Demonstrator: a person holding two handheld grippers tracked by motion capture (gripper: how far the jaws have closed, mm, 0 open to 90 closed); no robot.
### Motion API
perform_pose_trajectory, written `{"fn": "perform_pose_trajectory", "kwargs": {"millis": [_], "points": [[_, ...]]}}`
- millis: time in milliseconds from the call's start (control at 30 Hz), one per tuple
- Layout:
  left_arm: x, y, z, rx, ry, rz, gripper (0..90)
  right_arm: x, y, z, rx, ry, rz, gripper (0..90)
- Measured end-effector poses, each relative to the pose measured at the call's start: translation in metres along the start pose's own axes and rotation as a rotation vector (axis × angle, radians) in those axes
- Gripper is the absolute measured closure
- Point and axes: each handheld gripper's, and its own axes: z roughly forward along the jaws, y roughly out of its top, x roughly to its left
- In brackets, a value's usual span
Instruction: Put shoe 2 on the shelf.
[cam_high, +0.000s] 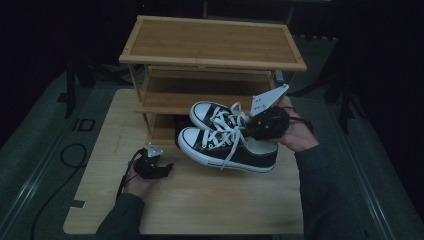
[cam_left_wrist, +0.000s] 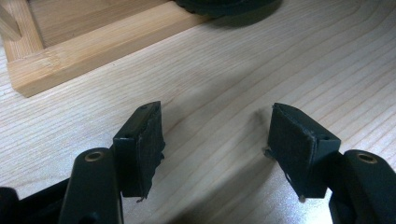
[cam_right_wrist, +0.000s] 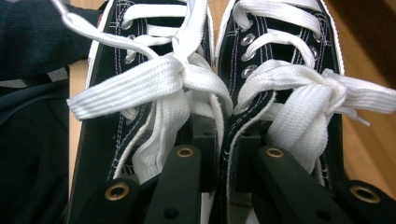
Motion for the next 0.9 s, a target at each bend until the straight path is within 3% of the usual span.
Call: {"fn": "perform_pose_trajectory", "kwargs": {"millis": [333, 900], "points": [[0.0, 0.0, 0.0, 0.0, 0.0, 0.0, 36.0, -0.015, 0.005, -0.003, 0.014, -0.036, 0.016, 84.0], [0.0, 0.0, 0.0, 0.0, 0.002, 0.001, 36.0, -0.038, 0.018, 0.011, 0.023, -0.076, 0.055, 84.0]]}}
